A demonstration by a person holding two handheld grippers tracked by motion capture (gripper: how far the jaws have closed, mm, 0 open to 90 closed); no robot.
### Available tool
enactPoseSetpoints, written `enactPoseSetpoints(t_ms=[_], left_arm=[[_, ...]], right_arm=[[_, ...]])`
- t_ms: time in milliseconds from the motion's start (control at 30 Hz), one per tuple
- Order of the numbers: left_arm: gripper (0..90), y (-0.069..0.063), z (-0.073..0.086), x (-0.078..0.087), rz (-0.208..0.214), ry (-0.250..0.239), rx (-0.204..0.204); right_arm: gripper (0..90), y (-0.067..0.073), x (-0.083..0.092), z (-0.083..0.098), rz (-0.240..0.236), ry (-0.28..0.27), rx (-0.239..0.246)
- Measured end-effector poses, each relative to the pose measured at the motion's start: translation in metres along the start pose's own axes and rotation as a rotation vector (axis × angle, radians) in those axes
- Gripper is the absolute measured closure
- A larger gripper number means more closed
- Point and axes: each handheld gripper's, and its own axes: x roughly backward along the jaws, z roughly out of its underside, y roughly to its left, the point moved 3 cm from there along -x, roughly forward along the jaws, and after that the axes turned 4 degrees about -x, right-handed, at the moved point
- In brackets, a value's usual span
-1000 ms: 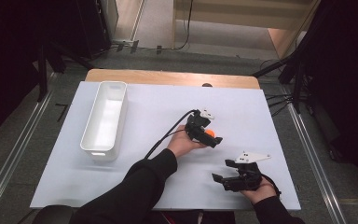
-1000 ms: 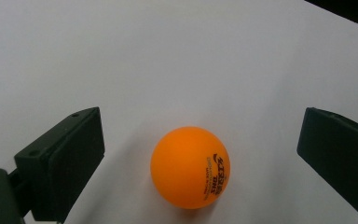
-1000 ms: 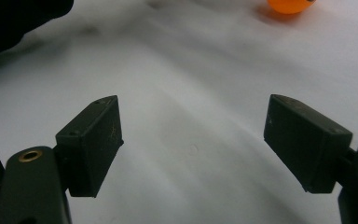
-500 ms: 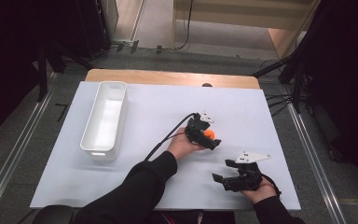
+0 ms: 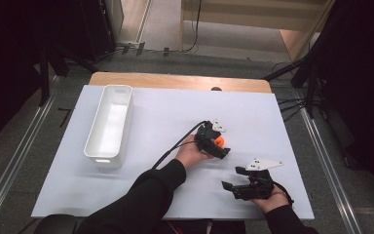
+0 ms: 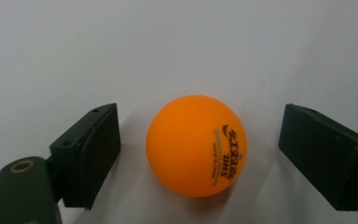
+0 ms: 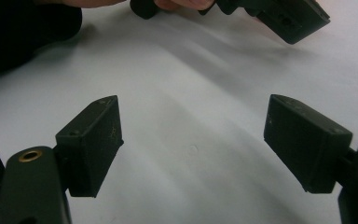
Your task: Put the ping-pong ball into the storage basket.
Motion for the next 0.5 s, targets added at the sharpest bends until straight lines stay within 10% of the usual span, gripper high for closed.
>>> enactPoseSetpoints(t_ms=[500], left_arm=[[16.4, -0.0045, 0.0, -0.0013, -0.051, 0.017, -0.035]], right_arm=[[18.0, 0.0003, 0.0004, 0.0003, -0.002, 0.0, -0.003]])
